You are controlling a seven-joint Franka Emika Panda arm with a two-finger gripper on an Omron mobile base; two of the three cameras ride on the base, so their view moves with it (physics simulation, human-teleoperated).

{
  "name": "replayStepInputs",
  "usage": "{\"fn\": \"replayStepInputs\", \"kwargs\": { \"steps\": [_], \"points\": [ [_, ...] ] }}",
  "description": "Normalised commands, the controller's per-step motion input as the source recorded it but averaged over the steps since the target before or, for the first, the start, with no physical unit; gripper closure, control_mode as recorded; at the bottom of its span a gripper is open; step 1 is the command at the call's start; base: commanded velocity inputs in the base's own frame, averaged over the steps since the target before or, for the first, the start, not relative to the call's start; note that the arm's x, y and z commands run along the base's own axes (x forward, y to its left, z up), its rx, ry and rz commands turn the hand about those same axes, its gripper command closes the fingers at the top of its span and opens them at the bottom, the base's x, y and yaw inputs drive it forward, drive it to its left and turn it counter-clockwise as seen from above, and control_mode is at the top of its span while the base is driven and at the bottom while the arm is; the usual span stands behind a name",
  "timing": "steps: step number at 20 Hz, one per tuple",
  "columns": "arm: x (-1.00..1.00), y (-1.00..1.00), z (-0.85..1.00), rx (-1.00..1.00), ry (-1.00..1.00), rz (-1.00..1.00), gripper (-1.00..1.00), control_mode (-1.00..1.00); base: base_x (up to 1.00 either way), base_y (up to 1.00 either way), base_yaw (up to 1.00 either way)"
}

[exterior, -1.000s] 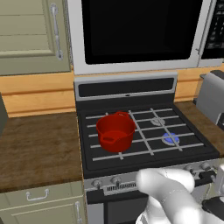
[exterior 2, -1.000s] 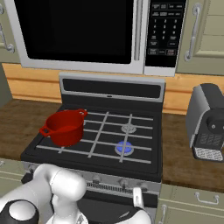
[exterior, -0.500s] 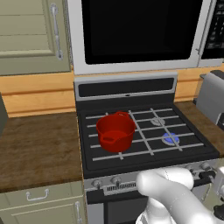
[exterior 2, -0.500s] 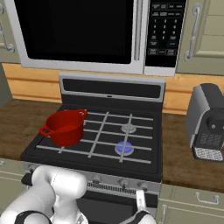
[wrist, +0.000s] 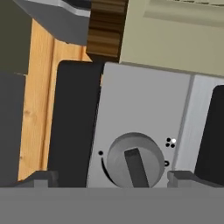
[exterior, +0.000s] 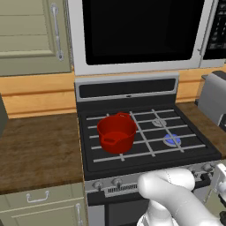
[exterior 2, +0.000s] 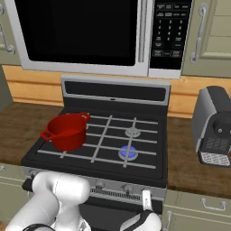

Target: Turn off the front right burner of the stove.

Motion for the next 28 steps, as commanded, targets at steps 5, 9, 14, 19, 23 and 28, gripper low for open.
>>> {"fn": "replayStepInputs", "kwargs": {
  "steps": [5,9,14,19,23,28],
  "points": [
    [0.01,-0.05,-0.34,-0.03,-0.01,0.00,-1.00,-1.00,0.00,0.00,0.00],
    [0.00,-0.05,-0.14,-0.01,0.00,0.00,-1.00,-1.00,0.00,0.00,0.00],
    [0.06,0.00,0.00,0.00,0.00,0.00,-1.00,-1.00,0.00,0.00,0.00],
    [0.40,0.00,0.00,0.00,0.00,-0.02,-1.00,-1.00,0.00,0.00,0.00],
    [0.24,0.00,-0.05,0.00,-0.01,-0.01,-1.00,-1.00,0.00,0.00,0.00],
    [0.00,0.00,-0.03,0.00,-0.03,0.00,-1.00,-1.00,0.00,0.00,0.00]
  ]
}}
